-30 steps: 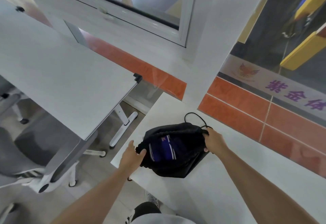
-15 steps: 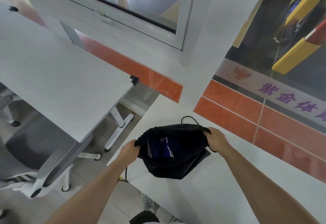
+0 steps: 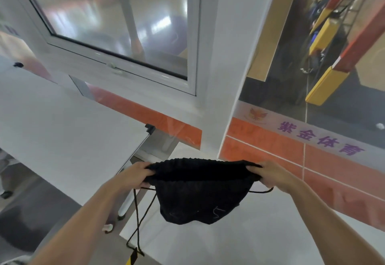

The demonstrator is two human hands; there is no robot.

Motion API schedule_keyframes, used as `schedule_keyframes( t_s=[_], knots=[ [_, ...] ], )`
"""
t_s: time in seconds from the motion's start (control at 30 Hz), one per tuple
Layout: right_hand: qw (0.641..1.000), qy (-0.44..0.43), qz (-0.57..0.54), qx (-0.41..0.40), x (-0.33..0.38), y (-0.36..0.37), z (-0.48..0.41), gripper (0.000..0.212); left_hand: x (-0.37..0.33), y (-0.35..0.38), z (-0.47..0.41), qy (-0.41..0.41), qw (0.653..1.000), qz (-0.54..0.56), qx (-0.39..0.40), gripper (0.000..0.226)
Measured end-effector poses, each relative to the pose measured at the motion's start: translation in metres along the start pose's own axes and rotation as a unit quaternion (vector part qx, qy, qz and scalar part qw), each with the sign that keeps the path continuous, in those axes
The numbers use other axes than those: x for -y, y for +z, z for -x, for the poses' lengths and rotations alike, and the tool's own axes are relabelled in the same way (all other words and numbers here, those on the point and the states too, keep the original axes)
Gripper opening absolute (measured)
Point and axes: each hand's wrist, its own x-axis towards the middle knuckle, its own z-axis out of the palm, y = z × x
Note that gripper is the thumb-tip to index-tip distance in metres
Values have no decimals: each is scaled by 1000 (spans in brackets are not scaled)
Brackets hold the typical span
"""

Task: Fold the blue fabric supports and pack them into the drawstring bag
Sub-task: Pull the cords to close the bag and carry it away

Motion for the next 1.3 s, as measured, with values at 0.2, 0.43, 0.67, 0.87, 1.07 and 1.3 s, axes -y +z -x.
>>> schedule_keyframes(
  t_s=[0.2, 0.43, 0.67, 0.87, 1.07, 1.3],
  knots=[
    [993, 72, 29, 94, -13, -2, 16, 60, -4, -1, -10, -21, 999, -26, -34, 15],
    [996, -32, -88, 9, -23, -10, 17, 45, -14, -6, -16, 30, 994, -99, -22, 49],
    [967, 9, -246, -66, -47, -10, 5, 49, -8, -17, -16, 85, 983, -160, -41, 16],
    [945, 42, -239, -219, -104, -33, 4, 48, 42, -46, -16, 31, 987, -70, -139, 20],
    [970, 102, -218, -15, -122, -14, 27, 62, 55, -30, -11, -66, 993, -4, 103, 29],
    [967, 191, -28, 166, -77, 31, 27, 66, 13, 36, -27, -104, 962, -37, 249, 53]
  ],
)
